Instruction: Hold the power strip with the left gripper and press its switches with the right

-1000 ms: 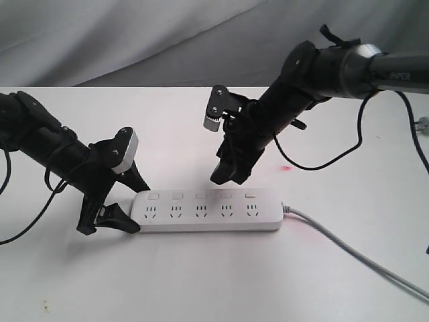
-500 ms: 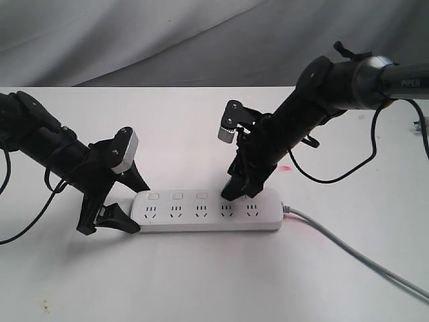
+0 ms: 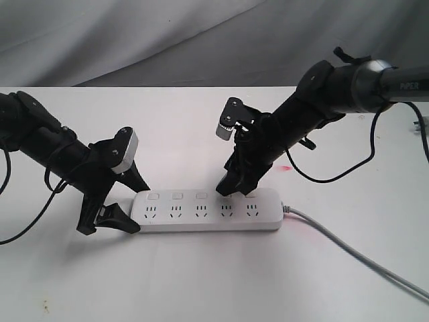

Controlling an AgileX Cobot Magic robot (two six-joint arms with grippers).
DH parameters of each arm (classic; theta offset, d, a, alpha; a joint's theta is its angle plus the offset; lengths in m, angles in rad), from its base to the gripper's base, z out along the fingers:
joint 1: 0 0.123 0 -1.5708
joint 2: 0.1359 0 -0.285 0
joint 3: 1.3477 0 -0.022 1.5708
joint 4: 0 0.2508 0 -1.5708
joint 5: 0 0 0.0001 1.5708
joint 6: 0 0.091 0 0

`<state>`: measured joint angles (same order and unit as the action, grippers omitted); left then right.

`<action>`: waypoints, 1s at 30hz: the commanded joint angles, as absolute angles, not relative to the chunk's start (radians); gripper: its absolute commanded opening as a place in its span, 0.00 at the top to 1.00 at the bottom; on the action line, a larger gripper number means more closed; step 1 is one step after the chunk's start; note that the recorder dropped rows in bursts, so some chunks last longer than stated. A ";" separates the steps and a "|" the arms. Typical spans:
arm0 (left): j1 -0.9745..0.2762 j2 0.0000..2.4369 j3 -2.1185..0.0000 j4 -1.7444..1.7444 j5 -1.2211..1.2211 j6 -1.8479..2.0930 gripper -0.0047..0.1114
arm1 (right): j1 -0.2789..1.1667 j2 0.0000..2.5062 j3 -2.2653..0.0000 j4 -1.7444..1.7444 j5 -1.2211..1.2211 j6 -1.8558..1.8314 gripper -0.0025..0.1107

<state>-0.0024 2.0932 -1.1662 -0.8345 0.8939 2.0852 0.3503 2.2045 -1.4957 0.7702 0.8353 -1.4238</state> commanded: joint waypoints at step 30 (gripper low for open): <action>-0.003 2.096 -1.166 -0.812 0.862 2.087 0.51 | 0.349 2.152 -1.468 0.748 0.785 -1.435 0.47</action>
<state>-0.0024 2.0932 -1.1662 -0.8345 0.8939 2.0852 0.3485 2.1791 -1.4660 0.7761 0.8010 -1.4202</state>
